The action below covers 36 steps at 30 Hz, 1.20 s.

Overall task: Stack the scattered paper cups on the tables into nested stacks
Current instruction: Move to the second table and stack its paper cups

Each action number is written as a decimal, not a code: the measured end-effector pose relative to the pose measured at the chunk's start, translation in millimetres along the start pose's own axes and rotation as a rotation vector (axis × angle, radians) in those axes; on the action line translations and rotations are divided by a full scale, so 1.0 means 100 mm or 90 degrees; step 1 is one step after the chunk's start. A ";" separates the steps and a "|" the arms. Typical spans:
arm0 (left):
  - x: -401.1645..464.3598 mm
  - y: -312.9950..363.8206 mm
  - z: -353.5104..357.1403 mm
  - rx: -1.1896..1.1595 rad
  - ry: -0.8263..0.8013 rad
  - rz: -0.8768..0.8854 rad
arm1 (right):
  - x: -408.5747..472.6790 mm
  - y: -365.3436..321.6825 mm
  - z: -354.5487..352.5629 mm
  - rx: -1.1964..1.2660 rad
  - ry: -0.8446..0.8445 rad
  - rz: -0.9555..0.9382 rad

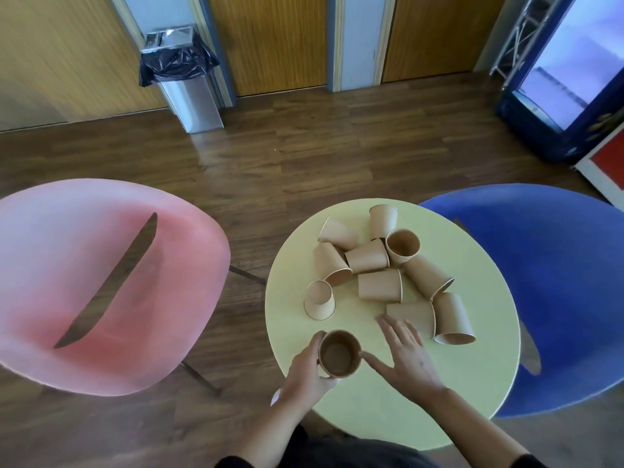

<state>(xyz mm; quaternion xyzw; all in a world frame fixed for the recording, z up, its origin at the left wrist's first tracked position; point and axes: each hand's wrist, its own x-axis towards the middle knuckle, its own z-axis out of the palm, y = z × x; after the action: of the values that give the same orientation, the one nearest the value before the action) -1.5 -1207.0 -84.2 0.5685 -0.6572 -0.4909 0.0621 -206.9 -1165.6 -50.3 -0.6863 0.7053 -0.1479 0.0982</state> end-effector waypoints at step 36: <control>0.18 0.57 0.32 -0.002 0.028 0.070 | 0.14 0.81 0.11 -0.198 -0.089 0.021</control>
<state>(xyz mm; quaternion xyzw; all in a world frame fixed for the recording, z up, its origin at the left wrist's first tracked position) -67.4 -1210.7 -68.3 0.5416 -0.6853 -0.4755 0.1043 -279.7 -1179.2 -87.5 -0.6902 0.7223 0.0125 0.0423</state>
